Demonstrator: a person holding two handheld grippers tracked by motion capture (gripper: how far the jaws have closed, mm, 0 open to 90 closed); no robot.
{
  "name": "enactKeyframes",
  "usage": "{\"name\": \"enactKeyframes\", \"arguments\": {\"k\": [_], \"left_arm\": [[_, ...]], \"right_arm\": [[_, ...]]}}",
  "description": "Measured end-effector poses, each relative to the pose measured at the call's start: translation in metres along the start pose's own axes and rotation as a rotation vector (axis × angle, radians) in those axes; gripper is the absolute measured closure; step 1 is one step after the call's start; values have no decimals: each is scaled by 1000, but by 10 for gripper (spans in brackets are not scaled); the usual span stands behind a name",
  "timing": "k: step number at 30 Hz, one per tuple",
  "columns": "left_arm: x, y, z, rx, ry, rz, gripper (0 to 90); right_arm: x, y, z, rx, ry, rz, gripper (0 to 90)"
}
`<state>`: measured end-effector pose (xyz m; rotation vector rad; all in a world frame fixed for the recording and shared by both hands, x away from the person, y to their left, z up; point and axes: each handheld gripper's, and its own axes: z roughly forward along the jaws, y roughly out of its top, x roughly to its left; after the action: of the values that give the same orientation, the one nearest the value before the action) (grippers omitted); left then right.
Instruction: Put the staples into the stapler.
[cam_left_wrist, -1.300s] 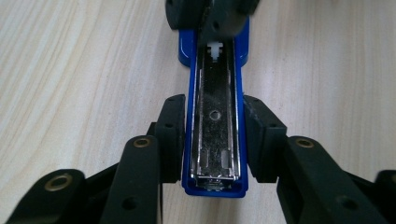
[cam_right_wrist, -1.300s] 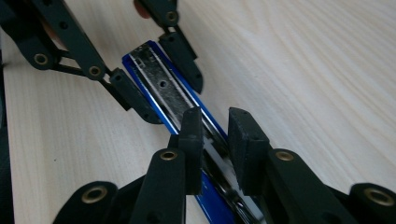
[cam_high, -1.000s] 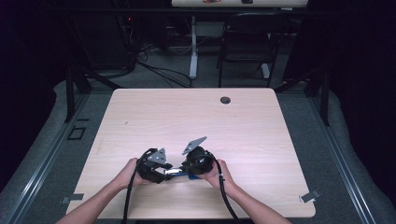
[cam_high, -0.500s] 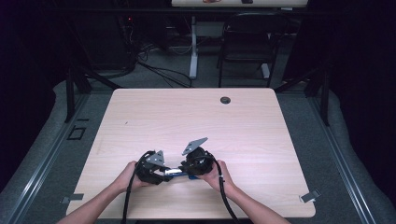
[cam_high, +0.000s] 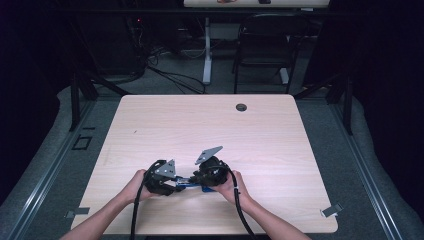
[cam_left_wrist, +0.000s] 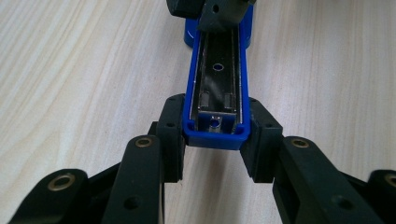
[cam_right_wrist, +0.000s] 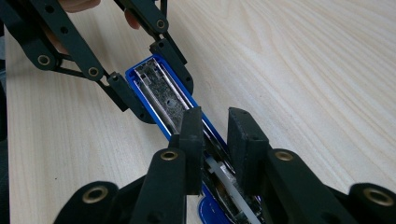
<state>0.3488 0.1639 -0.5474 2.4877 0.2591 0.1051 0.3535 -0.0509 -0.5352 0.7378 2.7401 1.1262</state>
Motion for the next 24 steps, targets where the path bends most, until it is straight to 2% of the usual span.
{"name": "enactKeyframes", "arguments": {"k": [2, 15, 24], "left_arm": [[-1, 1, -1, -20, 8, 2, 647], [-2, 9, -7, -18, 16, 15, 644], [-2, 15, -11, -52, 24, -8, 640]], "right_arm": [[0, 0, -1, -3, -1, -3, 768], [5, 3, -7, -22, -7, -42, 830], [4, 2, -14, -36, -20, -22, 853]]}}
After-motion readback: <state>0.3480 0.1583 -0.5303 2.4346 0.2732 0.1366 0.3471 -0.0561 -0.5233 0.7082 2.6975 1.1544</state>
